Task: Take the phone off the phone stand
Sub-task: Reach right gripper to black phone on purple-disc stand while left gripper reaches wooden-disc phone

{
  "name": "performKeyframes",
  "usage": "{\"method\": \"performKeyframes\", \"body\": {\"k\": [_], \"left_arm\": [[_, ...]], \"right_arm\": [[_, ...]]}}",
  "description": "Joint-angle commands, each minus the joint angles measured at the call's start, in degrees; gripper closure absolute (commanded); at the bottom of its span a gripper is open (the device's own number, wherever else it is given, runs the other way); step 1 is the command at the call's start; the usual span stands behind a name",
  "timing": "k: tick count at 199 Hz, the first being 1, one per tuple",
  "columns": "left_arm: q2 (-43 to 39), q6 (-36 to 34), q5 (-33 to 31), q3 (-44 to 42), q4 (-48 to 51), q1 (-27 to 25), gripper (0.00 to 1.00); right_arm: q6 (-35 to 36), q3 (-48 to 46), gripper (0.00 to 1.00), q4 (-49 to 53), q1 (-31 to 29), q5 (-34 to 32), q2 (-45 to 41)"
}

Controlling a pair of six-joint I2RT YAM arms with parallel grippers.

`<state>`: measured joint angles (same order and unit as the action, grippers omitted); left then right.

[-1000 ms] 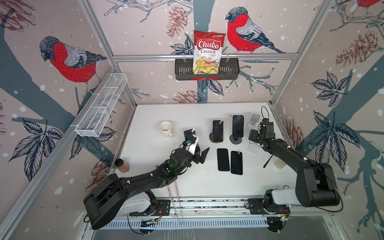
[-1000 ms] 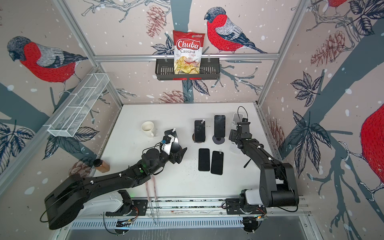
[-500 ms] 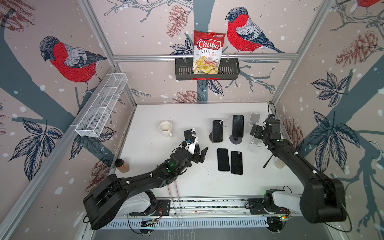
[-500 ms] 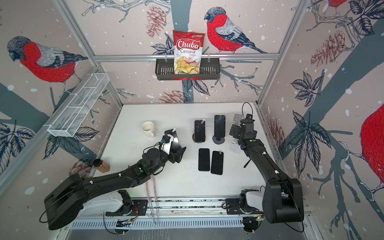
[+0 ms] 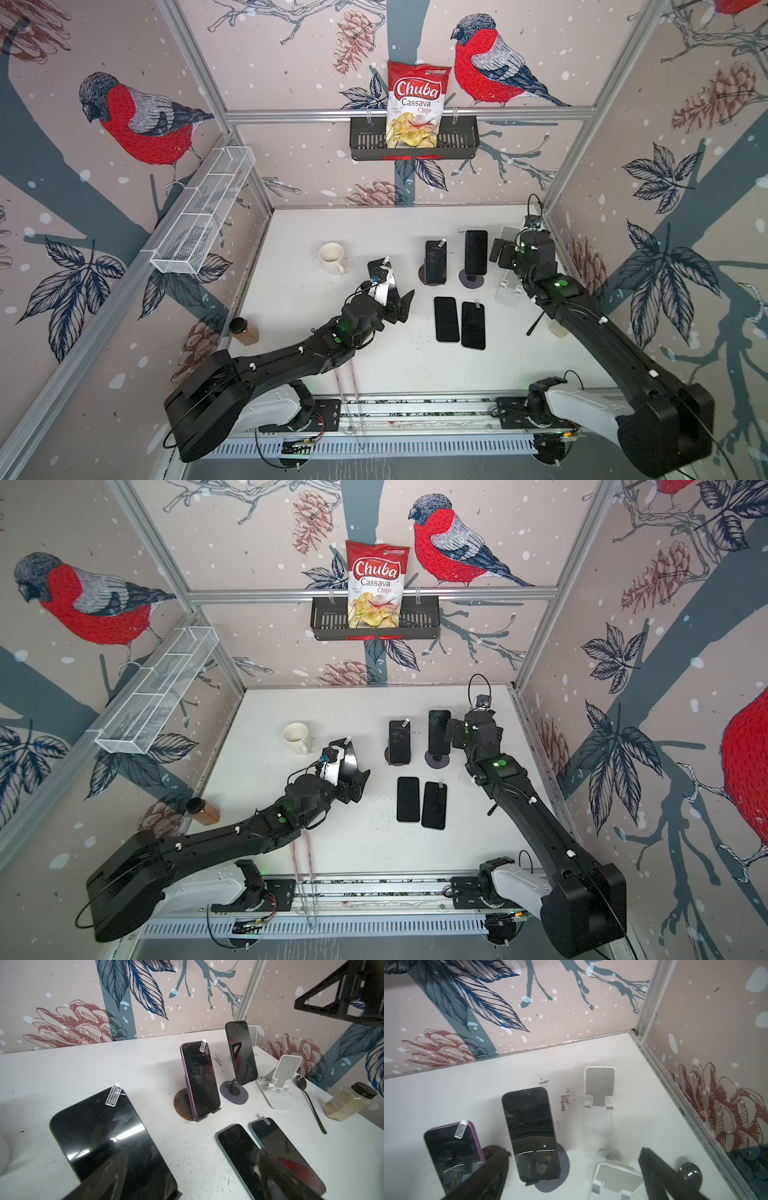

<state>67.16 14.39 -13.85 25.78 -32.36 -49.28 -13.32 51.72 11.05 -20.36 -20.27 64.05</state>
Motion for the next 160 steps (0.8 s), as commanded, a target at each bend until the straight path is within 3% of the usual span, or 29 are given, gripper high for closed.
{"method": "performKeyframes", "body": {"k": [1, 69, 90, 160], "left_arm": [[0.11, 1.84, -2.54, 1.25, 1.85, 0.06, 0.04], [-0.07, 6.29, -10.64, 3.33, 8.02, 0.06, 0.03], [0.64, 10.74, -15.34, 5.53, 13.05, 0.14, 0.03], [2.43, 19.18, -17.05, 14.24, 27.13, 0.17, 0.03]], "right_arm": [[0.51, 0.48, 0.01, -1.06, -3.24, -1.19, -0.3], [-1.67, -1.3, 0.01, -5.74, -13.04, 5.91, 2.92], [-3.78, -0.97, 0.01, -5.06, -13.84, 8.05, 5.0], [-8.35, 2.24, 0.01, -2.83, -14.34, 9.67, 9.4]]}}
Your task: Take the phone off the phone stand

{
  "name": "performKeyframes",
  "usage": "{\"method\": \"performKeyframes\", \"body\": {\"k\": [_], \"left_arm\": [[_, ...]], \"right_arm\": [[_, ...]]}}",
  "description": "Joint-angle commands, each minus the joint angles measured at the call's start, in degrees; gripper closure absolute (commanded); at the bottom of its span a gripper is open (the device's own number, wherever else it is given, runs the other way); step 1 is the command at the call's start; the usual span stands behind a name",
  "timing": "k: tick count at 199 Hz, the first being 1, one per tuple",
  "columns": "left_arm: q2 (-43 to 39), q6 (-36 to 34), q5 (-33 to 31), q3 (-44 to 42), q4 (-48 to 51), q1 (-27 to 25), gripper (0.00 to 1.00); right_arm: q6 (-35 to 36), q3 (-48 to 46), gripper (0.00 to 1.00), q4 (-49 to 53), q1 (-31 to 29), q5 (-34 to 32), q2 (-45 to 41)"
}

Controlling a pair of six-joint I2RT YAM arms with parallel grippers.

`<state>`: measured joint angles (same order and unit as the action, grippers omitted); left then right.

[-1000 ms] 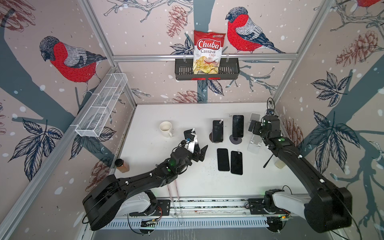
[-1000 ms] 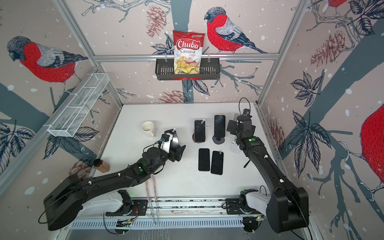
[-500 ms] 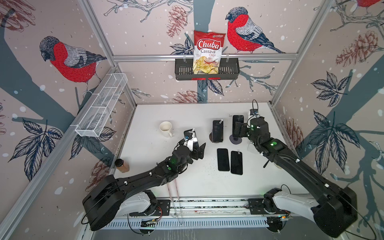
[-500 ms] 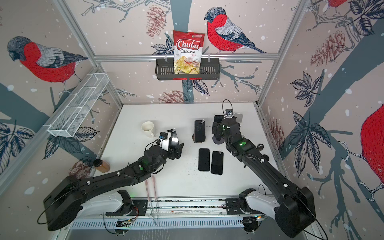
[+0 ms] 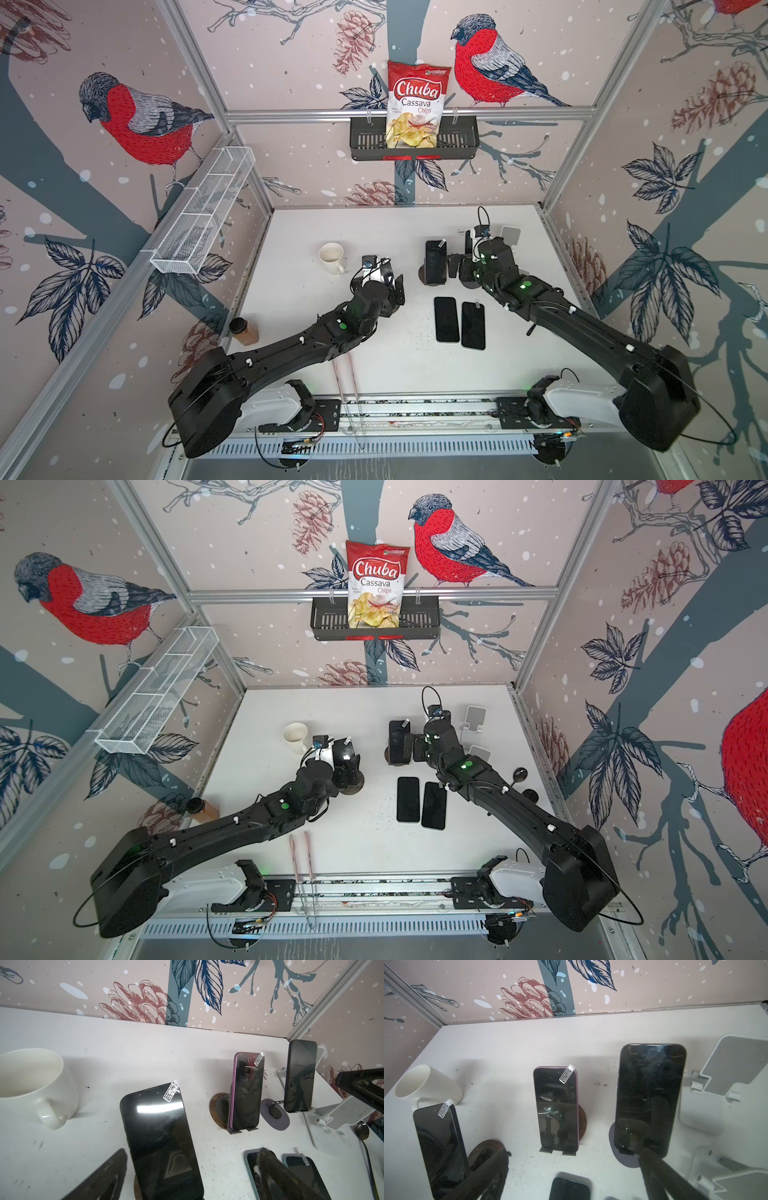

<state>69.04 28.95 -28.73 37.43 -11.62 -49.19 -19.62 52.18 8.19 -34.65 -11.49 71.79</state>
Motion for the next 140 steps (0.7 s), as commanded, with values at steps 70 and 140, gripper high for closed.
{"method": "performKeyframes", "body": {"k": [70, 140], "left_arm": [[6.53, 11.95, -3.9, 12.22, 22.22, 0.06, 0.04], [8.12, 15.69, -0.34, 13.85, 24.67, 3.03, 0.04]], "right_arm": [[1.71, 3.37, 0.01, -1.6, -0.15, 6.8, 3.72], [3.81, 4.3, 0.01, -2.11, -0.1, 3.08, 6.43]]}}
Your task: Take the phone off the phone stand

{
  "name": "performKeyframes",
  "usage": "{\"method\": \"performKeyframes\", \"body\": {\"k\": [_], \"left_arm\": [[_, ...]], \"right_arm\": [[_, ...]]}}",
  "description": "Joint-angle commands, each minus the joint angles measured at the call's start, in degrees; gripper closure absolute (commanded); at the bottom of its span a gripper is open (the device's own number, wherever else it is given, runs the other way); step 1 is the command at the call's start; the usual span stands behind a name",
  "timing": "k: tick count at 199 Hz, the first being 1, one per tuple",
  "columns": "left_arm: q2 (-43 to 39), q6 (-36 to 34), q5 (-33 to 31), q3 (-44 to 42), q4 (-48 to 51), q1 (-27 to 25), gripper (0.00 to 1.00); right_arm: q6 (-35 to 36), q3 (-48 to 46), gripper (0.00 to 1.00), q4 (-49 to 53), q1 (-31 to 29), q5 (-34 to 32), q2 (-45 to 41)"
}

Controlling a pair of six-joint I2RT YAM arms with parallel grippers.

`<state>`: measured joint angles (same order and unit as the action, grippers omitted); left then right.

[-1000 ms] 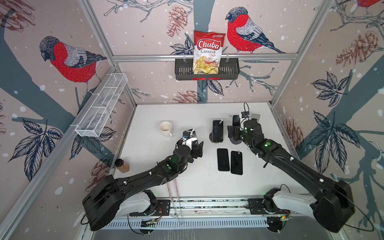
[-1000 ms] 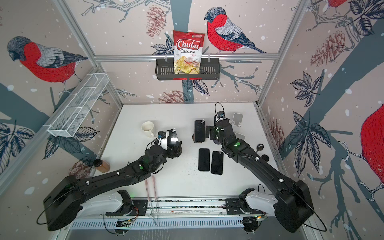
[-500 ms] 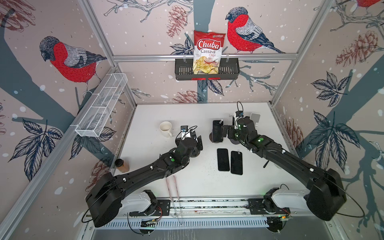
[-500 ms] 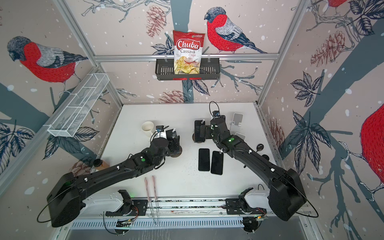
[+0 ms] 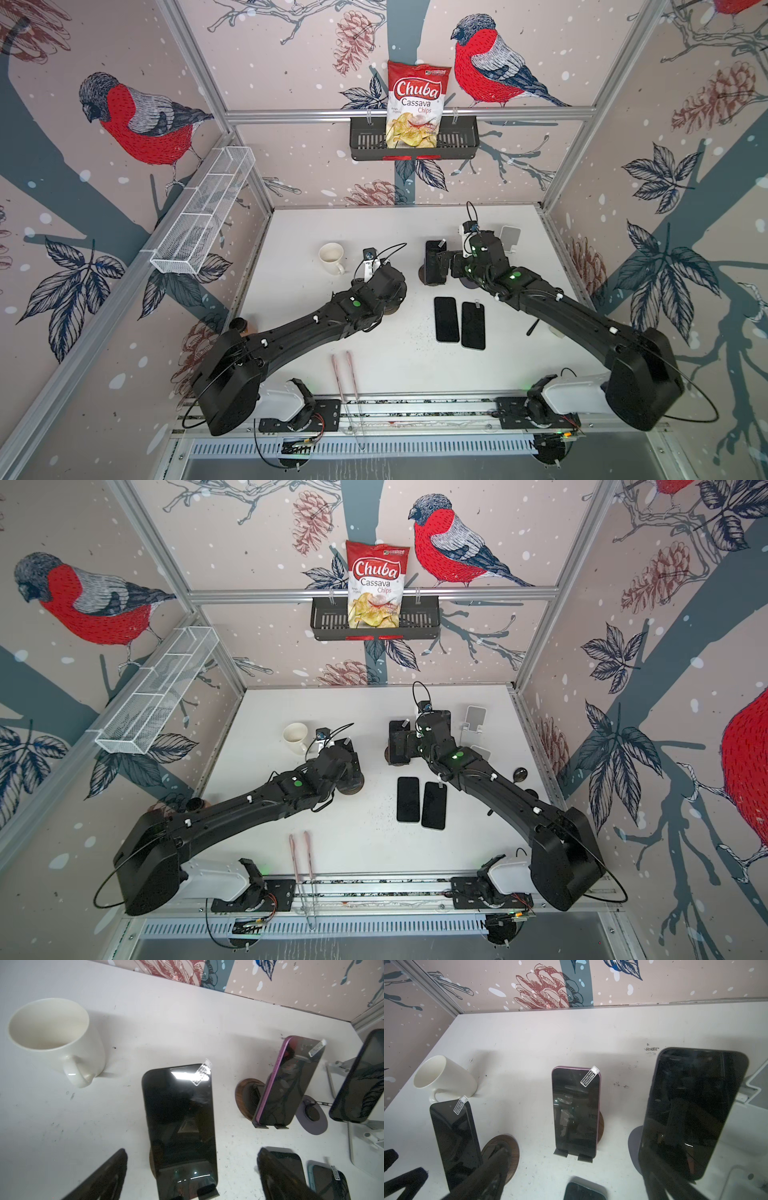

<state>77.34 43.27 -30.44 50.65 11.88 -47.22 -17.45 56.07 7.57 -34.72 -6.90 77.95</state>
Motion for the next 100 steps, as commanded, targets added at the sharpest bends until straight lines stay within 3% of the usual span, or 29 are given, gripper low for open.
{"method": "performKeyframes", "body": {"k": [1, 46, 100], "left_arm": [[-0.18, 1.33, 1.44, 0.65, 1.07, 1.11, 0.04], [4.86, -1.32, 3.48, 5.3, 3.97, 1.69, 0.07], [9.77, 2.68, 2.77, 9.97, 9.85, 1.78, 0.1]], "right_arm": [[1.68, 0.38, 0.01, -1.64, -0.02, -1.57, 0.27], [1.23, -0.83, 0.01, -2.73, 0.8, -1.54, -0.3], [1.2, -2.0, 0.01, -3.1, 2.09, -0.8, -0.98]]}}
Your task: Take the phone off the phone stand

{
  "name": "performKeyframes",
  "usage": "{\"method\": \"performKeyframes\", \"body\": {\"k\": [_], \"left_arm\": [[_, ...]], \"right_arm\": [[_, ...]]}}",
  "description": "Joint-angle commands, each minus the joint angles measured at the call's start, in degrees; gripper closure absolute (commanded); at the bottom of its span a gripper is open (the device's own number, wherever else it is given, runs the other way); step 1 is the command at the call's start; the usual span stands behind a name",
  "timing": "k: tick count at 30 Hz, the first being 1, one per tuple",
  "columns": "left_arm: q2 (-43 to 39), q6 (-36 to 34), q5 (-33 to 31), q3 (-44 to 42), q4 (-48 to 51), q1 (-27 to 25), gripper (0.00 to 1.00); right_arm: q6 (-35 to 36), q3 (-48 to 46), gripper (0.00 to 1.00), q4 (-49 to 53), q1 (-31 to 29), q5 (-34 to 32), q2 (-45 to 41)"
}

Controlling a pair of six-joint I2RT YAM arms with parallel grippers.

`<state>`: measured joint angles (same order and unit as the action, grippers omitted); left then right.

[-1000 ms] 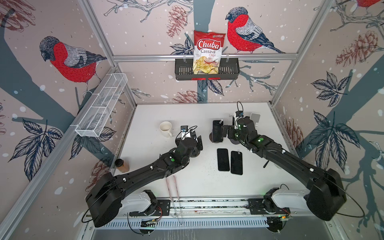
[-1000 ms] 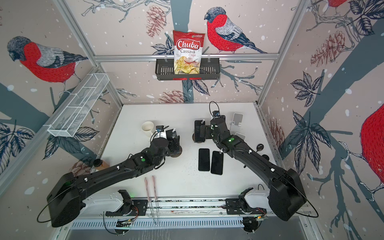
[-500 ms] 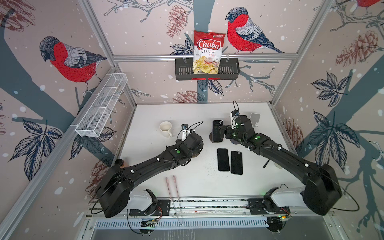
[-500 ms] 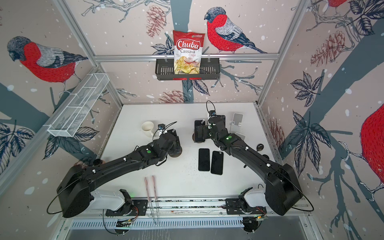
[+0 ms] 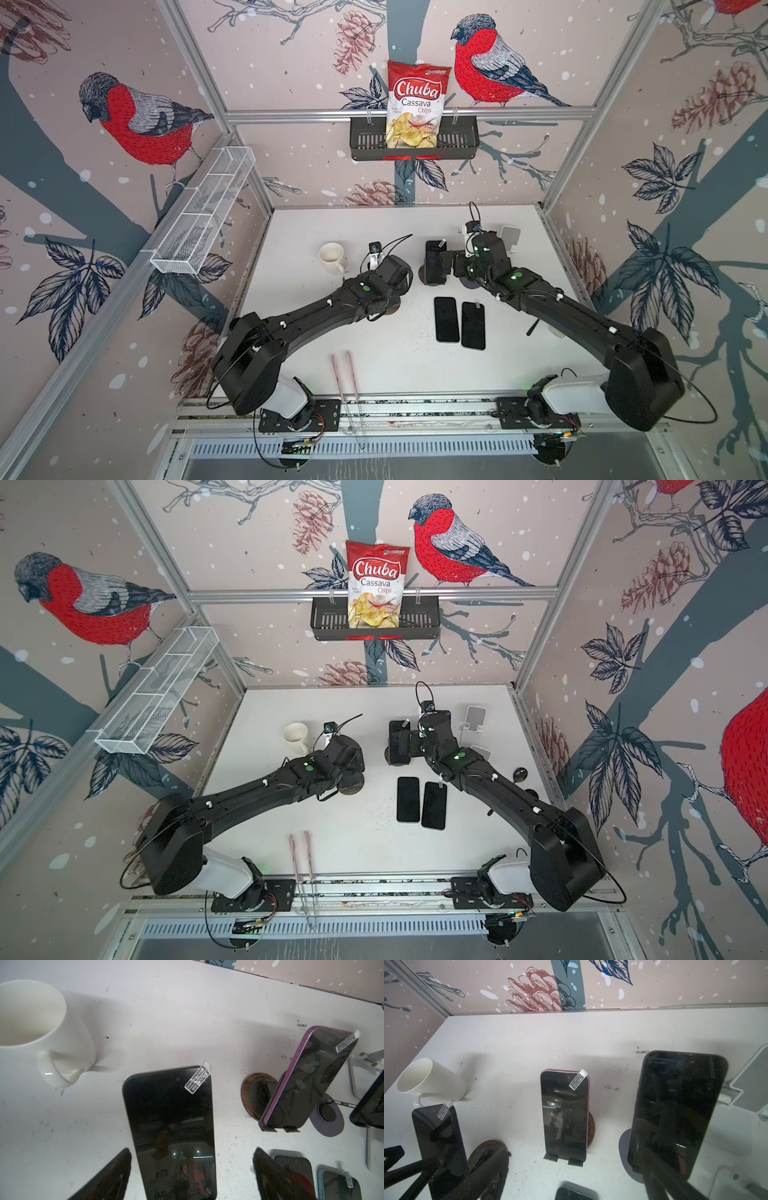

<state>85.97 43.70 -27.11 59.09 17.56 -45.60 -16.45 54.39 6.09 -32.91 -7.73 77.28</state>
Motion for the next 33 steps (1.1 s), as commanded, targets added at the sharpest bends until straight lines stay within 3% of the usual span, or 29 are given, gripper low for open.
{"method": "performKeyframes", "body": {"k": [1, 16, 33], "left_arm": [[1.18, 2.3, -0.47, 1.59, 4.2, 0.17, 0.1], [5.59, 5.64, -2.41, 4.7, 11.04, 0.17, 0.12], [8.04, 6.37, -2.92, 4.49, 7.78, 0.17, 0.12]], "right_arm": [[0.19, -0.33, 0.01, -1.61, 0.29, 0.06, -0.34], [-0.22, -0.69, 0.01, -2.28, 1.09, 1.92, 0.31], [-0.3, -0.61, 0.01, -2.4, 1.44, 3.35, 1.18]]}}
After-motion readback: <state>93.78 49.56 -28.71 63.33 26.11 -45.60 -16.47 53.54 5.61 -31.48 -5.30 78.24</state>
